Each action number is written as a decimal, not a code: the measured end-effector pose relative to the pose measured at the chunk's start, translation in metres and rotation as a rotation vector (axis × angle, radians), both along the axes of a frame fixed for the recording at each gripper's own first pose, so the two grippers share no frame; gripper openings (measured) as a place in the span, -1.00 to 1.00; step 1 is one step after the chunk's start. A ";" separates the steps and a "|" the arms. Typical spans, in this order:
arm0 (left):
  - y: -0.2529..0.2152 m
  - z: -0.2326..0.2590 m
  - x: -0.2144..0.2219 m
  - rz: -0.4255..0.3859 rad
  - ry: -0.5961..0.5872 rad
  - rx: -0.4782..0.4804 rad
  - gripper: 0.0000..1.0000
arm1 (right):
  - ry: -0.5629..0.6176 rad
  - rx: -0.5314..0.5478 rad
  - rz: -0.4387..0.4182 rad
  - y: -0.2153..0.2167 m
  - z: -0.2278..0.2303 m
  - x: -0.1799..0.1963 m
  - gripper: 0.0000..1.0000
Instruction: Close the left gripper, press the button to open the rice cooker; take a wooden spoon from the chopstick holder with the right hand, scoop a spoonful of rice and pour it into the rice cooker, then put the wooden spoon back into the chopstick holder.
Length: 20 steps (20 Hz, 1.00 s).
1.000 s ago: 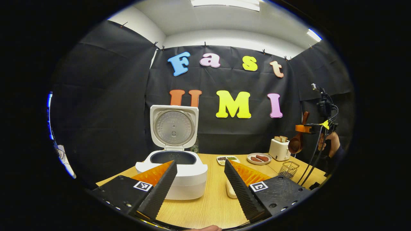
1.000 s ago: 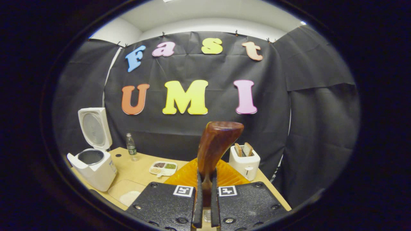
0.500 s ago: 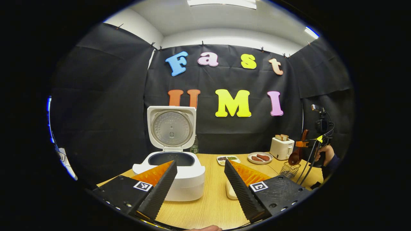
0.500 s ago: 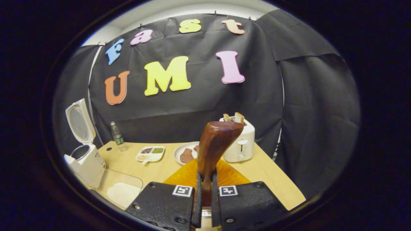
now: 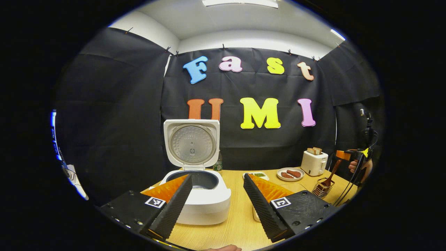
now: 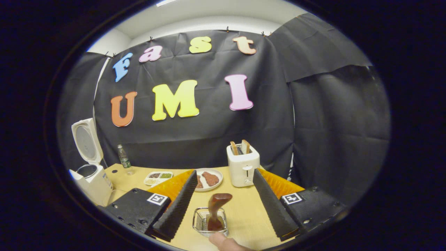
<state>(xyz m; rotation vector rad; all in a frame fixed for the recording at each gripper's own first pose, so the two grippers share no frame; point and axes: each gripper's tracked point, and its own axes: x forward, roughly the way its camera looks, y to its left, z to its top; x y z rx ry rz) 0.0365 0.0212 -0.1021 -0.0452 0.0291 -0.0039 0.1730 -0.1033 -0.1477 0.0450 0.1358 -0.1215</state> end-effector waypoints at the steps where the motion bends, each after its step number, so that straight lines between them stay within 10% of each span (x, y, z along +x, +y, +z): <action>1: 0.006 0.005 0.004 0.005 -0.006 -0.003 0.89 | -0.022 0.003 0.003 -0.004 0.010 -0.006 0.99; 20: 0.133 0.133 0.159 0.098 -0.115 -0.007 0.91 | -0.138 -0.002 0.251 0.126 0.060 -0.104 0.99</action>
